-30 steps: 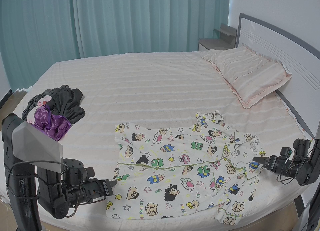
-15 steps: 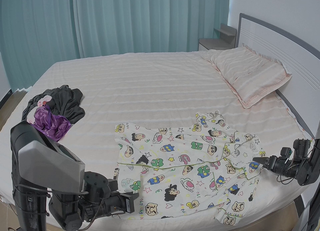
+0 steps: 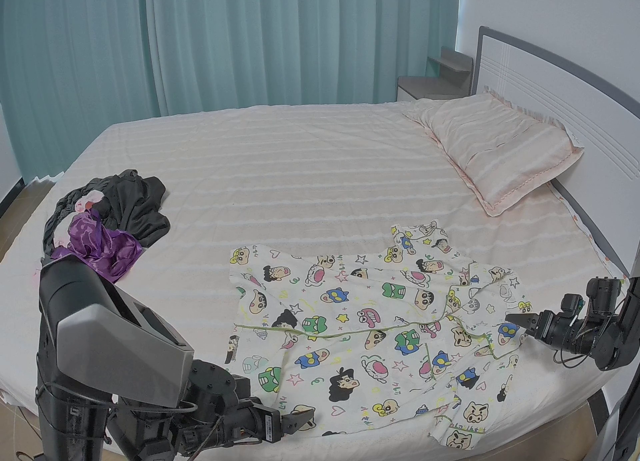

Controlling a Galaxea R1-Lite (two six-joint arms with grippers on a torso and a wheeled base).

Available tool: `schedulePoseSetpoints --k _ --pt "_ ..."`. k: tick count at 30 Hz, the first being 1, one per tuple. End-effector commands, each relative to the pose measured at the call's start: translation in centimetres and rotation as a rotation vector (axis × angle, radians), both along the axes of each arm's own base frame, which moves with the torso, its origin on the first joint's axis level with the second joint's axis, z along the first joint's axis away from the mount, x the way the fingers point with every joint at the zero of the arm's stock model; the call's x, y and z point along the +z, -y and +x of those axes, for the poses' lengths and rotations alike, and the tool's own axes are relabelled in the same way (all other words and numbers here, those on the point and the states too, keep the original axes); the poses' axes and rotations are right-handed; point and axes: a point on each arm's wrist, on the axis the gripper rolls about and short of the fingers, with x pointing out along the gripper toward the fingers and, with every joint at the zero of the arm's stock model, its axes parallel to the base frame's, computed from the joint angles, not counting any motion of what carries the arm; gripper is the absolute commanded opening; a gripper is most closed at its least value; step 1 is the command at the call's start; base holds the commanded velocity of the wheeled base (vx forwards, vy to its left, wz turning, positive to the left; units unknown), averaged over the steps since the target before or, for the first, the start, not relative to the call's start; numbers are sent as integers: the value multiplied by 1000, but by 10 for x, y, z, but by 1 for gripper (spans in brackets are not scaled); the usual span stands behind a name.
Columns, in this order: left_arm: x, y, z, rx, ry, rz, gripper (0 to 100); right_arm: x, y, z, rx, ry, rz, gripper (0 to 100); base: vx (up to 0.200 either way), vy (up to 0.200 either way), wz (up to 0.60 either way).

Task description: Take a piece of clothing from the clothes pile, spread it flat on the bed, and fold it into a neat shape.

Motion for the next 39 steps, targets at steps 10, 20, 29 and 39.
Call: schedulePoseSetpoints --k 10,20,29,39 --pt "3 10 -13 -78 -23 -35 100 0 0 0 1 0 0 100 0 0 0" --pt "7 15 -25 -125 -23 -29 100 0 0 0 1 -2 0 100 0 0 0" --pt "23 13 -26 -97 18 -67 100 0 0 0 1 0 0 100 0 0 0" --pt "28 -2 -38 -34 -65 -86 100 0 0 0 1 1 0 100 0 0 0"
